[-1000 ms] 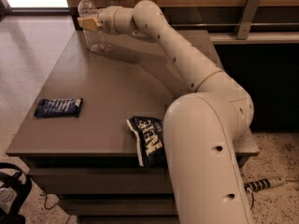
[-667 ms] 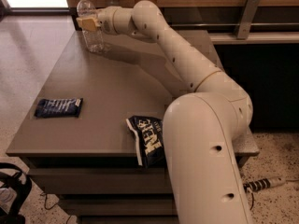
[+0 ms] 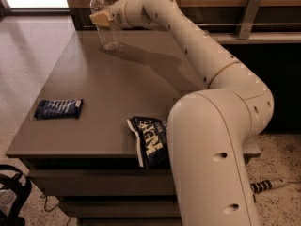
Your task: Knock water bottle over
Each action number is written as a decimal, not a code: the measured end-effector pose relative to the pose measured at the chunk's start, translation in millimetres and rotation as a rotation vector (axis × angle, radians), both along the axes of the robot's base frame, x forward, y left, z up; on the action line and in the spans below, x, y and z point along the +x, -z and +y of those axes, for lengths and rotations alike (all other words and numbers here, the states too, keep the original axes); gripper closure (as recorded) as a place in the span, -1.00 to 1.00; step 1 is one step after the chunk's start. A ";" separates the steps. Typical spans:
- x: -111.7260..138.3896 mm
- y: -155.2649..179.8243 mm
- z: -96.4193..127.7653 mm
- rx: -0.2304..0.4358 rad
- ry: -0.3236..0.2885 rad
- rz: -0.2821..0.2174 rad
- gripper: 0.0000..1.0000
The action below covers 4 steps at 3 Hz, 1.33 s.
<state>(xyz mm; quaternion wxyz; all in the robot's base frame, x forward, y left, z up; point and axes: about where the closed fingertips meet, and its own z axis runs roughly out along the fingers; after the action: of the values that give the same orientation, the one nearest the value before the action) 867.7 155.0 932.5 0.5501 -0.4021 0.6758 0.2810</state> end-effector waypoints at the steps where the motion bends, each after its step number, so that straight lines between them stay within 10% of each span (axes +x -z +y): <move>1: -0.6 -5.4 -25.4 -0.071 0.038 0.028 1.00; 4: -11.4 5.0 -43.4 -0.431 0.081 0.170 1.00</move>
Offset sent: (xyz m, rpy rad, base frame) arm 0.0080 -0.0636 0.0161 -0.3502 0.1494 -0.0957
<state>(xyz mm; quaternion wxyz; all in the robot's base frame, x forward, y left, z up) 856.3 111.6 927.5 0.4034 -0.4579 0.7796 0.1406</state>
